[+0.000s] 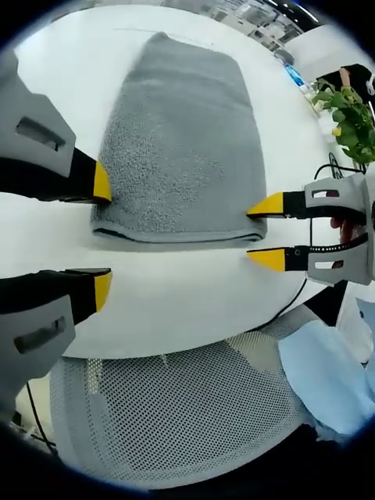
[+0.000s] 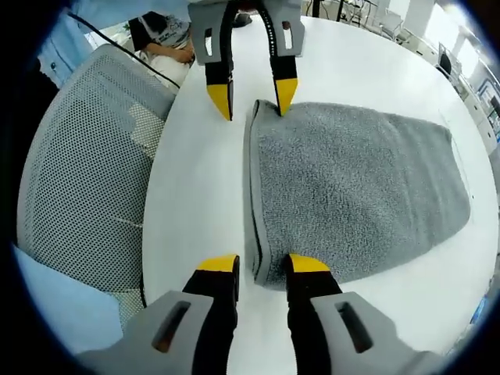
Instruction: Fold the towel on the table until its edges align and the towel forms a compact rectangular stack.
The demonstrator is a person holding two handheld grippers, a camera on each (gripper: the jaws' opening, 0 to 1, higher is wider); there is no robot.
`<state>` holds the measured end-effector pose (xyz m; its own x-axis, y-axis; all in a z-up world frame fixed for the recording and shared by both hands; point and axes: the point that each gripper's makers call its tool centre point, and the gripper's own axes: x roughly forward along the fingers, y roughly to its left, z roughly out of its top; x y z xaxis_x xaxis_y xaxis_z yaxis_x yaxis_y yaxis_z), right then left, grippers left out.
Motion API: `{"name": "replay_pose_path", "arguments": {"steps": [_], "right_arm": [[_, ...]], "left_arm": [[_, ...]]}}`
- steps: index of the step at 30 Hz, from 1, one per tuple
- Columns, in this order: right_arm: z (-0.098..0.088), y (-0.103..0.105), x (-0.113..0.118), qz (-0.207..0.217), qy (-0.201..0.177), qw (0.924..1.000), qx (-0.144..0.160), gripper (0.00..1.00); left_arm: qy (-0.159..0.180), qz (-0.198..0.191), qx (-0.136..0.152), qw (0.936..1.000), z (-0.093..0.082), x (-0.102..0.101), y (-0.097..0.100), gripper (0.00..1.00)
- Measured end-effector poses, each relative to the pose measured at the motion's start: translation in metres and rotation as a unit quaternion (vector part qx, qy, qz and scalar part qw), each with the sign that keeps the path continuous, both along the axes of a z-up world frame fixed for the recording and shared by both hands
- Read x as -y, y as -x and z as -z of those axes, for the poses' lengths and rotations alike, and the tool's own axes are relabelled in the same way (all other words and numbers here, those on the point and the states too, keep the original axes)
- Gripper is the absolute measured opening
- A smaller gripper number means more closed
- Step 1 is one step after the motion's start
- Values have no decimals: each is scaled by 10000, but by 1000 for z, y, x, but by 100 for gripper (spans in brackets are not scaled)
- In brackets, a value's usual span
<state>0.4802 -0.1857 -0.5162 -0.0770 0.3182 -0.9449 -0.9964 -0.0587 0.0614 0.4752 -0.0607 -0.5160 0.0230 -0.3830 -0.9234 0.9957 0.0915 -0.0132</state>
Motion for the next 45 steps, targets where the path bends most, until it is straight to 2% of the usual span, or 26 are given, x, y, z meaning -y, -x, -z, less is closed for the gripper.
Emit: {"name": "replay_pose_path", "arguments": {"steps": [3, 6, 12, 14, 18, 24, 32, 34, 37, 45], "right_arm": [[4, -1, 0, -244, 103, 9996, 128, 21], [4, -2, 0, -311, 135, 9992, 225, 20], [6, -7, 0, -375, 40, 9986, 383, 16], [4, -7, -1, -398, 16, 9983, 433, 16], [5, -6, -2, -445, -14, 9976, 532, 14], [4, -11, -2, -443, -23, 9971, 611, 10], [6, -17, -2, -305, 23, 9978, 580, 5], [5, -18, -2, -195, -35, 9986, 500, 4], [1, -16, -3, -83, -104, 9992, 370, 4], [5, -19, -2, -141, -84, 9994, 295, 3]], "left_arm": [[-27, 49, 39, 10000, 3, -2, -4, 30], [-23, 95, 97, 9999, -2, 1, -2, 27], [-4, 209, 232, 9995, 2, -2, -5, 24], [-11, 220, 309, 9993, 2, -2, -6, 24], [-124, 349, 666, 9971, 5, -4, -11, 19], [-127, 352, 857, 9956, 5, -5, -13, 16], [-78, 357, 779, 9963, 2, -6, -17, 10], [103, 43, 526, 9986, 3, -6, -17, 9], [268, -172, 249, 9992, 0, -4, -17, 9], [203, -79, 215, 9995, 2, -4, -18, 8]]}}
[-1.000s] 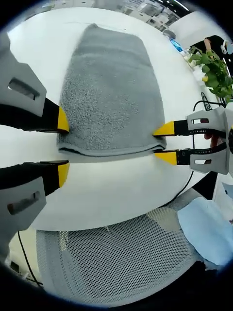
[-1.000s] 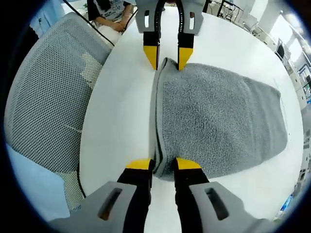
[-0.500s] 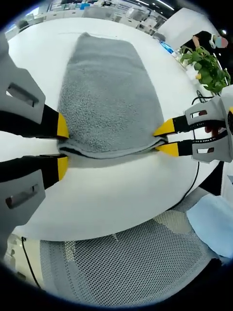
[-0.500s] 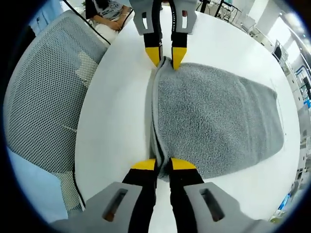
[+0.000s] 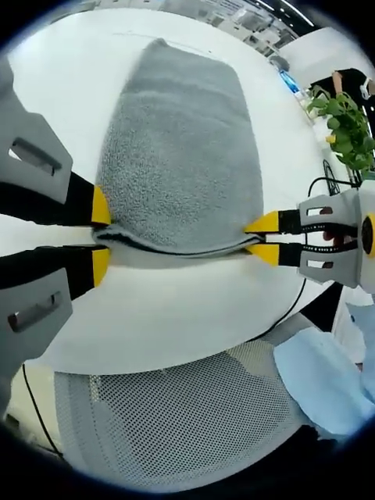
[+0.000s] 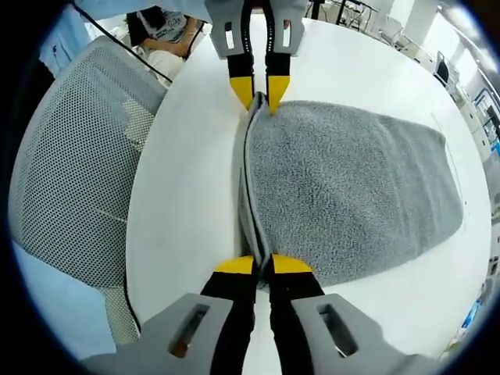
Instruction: Fold the towel on the table until its edges align and the towel forms a compact rectangular stack.
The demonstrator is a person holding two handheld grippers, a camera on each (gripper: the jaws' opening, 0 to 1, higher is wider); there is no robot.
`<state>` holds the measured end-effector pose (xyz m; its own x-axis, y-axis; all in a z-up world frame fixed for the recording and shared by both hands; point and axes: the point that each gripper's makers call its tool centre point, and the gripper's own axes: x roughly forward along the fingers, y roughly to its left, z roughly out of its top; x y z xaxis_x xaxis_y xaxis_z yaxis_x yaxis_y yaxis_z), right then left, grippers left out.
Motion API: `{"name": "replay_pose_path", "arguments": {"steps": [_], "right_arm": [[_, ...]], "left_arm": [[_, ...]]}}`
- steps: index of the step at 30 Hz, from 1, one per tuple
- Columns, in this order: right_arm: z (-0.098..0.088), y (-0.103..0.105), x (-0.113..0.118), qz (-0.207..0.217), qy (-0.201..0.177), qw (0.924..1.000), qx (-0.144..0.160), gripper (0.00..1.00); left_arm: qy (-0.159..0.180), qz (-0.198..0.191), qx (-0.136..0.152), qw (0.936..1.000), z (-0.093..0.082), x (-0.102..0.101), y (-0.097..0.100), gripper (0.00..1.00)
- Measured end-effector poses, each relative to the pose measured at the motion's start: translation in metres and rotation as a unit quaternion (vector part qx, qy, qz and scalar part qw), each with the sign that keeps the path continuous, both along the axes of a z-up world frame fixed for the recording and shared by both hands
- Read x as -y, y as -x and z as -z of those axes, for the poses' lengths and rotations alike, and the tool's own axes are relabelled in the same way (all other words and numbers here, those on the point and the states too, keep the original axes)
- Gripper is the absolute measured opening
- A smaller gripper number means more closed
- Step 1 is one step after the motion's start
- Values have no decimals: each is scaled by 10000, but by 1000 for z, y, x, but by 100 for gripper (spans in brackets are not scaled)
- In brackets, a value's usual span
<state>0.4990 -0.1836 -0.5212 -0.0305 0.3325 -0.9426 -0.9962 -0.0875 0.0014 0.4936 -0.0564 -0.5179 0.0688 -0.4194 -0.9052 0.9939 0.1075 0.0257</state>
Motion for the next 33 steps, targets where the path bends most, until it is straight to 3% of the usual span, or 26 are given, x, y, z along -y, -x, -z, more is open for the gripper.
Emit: {"name": "replay_pose_path", "arguments": {"steps": [21, 27, 33], "right_arm": [[-9, 3, 0, -198, -94, 9998, 31, 1], [-12, 4, 2, -213, -83, 9997, -35, 1], [-17, 15, 4, -208, -136, 9995, -174, 1]], "left_arm": [[-5, -34, -29, 10000, -3, -2, 1, 8], [-27, 22, -74, 10000, -13, 3, 12, 8], [5, 76, -209, 9998, -12, -1, 19, 8]]}}
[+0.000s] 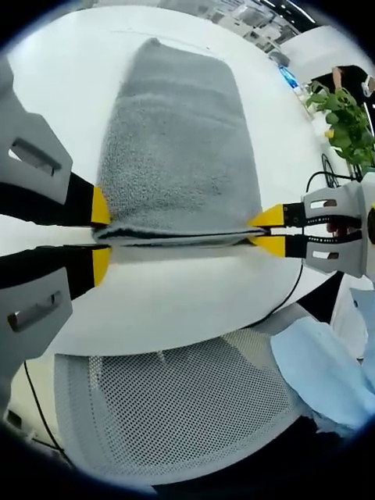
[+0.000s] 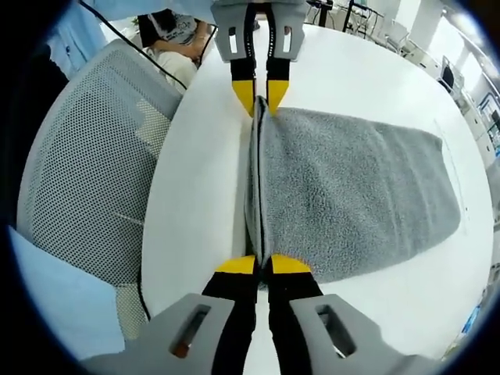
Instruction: Fold the towel on the table until its edges align and the towel forms a compact rectangular stack.
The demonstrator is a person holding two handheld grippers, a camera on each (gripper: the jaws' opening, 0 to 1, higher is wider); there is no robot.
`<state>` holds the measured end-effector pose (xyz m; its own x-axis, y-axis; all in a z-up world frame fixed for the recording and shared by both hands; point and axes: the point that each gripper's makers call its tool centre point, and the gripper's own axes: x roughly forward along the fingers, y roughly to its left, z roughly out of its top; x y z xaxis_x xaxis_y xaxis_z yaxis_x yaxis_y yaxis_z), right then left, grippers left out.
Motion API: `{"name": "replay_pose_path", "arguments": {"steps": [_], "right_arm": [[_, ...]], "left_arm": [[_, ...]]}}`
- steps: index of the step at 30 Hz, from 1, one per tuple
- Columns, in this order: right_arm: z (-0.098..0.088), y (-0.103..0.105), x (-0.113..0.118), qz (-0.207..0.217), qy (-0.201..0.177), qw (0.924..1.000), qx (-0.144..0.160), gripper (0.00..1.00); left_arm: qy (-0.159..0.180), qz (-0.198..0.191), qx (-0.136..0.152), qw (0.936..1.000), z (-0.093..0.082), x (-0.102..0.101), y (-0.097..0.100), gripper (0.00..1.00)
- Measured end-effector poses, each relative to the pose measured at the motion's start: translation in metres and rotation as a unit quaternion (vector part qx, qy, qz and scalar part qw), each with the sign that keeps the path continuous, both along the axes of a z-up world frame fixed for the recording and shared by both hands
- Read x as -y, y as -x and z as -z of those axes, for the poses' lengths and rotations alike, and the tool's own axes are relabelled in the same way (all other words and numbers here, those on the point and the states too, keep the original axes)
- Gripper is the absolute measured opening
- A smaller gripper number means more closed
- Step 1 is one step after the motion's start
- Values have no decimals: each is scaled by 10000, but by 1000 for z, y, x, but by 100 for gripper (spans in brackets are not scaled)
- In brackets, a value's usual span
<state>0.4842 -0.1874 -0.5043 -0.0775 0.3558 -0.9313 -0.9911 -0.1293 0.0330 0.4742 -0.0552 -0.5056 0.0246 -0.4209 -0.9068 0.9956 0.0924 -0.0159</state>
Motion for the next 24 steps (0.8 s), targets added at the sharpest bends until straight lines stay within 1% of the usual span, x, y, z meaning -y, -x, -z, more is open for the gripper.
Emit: {"name": "replay_pose_path", "arguments": {"steps": [2, 5, 6, 8, 9, 10, 12, 14, 15, 19, 24], "right_arm": [[-6, 5, 1, 13, -21, 10000, -46, 1], [-12, 11, 0, -17, -61, 9999, -92, 1], [-15, 19, 0, -30, -71, 9999, -107, 1], [-18, 22, 0, -49, -78, 9999, -123, 1], [-22, 25, 0, -83, -96, 9998, -137, 1], [-23, 25, 0, -87, -99, 9998, -143, 1], [-29, 30, -1, -143, -95, 9997, -160, 1], [-33, 32, -1, -187, -95, 9997, -155, 1], [-37, 35, 0, -205, -95, 9996, -181, 1], [-48, 45, -1, -248, -104, 9993, -252, 1], [-56, 56, -1, -321, -88, 9989, -319, 1]], "left_arm": [[25, 24, -41, 10000, -2, -1, 4, 8], [28, 70, -72, 9999, -11, 3, 13, 8], [36, 91, -99, 9999, -14, 3, 17, 8], [43, 117, -130, 9998, -19, 4, 22, 8], [42, 160, -147, 9998, -21, 2, 23, 8], [40, 183, -159, 9997, -22, 1, 24, 8], [51, 247, -197, 9995, -34, 5, 34, 8], [50, 268, -207, 9994, -39, 6, 39, 8], [55, 343, -229, 9991, -43, 5, 42, 8], [56, 452, -266, 9986, -53, 5, 51, 8], [51, 589, -340, 9977, -63, 7, 65, 8]]}}
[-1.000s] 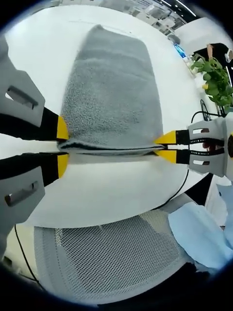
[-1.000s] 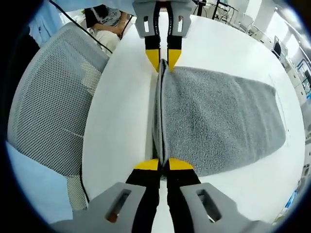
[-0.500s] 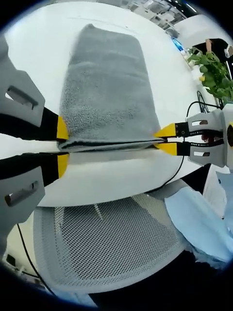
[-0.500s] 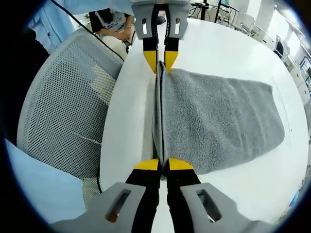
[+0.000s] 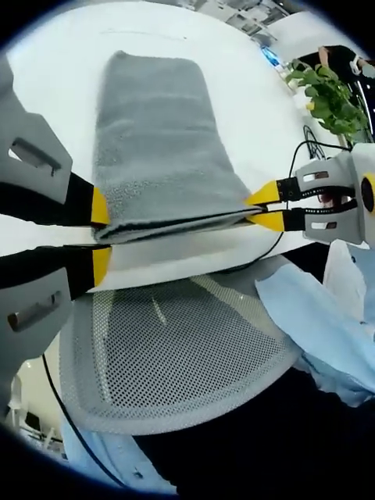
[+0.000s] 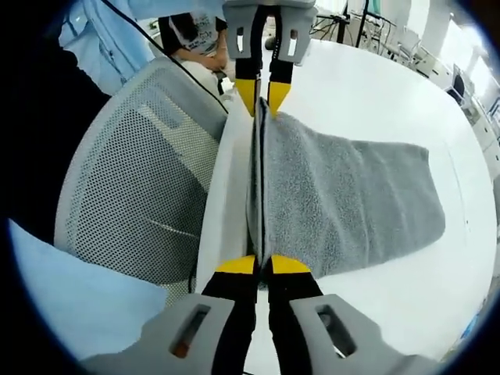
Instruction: Fold the towel on the table until its edges align and the towel forms a compact rectangular stack.
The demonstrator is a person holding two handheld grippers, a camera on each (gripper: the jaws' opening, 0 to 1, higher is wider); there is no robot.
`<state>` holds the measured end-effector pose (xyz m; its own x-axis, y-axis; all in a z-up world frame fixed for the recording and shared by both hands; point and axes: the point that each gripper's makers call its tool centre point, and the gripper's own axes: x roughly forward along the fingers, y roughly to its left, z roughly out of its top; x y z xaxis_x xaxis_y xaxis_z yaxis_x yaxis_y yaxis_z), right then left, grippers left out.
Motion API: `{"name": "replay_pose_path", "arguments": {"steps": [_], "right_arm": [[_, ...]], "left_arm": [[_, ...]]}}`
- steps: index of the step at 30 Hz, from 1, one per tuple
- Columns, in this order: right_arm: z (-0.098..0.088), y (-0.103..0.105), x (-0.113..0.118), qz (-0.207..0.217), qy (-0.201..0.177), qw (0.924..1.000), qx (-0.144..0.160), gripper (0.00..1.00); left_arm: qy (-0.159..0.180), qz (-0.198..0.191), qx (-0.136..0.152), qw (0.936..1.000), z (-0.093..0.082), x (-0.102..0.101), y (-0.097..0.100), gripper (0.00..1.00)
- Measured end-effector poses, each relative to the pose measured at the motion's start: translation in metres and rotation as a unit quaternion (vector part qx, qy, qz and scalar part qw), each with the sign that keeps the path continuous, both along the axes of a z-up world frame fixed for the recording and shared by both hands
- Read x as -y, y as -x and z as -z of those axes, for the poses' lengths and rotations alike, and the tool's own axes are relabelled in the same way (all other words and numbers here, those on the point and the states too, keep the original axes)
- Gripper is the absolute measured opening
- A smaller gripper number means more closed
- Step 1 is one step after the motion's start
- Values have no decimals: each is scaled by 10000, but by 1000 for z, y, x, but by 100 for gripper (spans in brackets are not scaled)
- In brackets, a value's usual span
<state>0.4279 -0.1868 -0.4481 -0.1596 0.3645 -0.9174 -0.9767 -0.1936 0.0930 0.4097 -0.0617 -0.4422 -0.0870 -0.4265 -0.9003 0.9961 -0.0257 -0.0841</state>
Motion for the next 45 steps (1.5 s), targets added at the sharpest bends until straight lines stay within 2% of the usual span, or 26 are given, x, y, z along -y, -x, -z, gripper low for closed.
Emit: {"name": "replay_pose_path", "arguments": {"steps": [5, 16, 25, 37, 40, 45], "right_arm": [[-11, 13, 1, -62, -16, 9999, -96, 1], [-29, 27, 3, -222, -3, 9996, -163, 2], [-44, 45, 5, -400, 25, 9988, -271, 2], [-62, 57, 0, -521, 15, 9976, -448, 2], [-68, 59, 0, -547, 7, 9974, -478, 2], [-75, 55, -2, -507, -12, 9973, -523, 2]], "left_arm": [[27, 102, -103, 9999, -9, 0, 11, 8], [-16, 302, -205, 9993, -28, 6, 30, 8], [-59, 473, -386, 9981, -37, 6, 46, 8], [-78, 558, -583, 9967, -53, 2, 63, 8], [-70, 578, -628, 9963, -58, 2, 65, 8], [-30, 537, -644, 9965, -67, 1, 58, 8]]}}
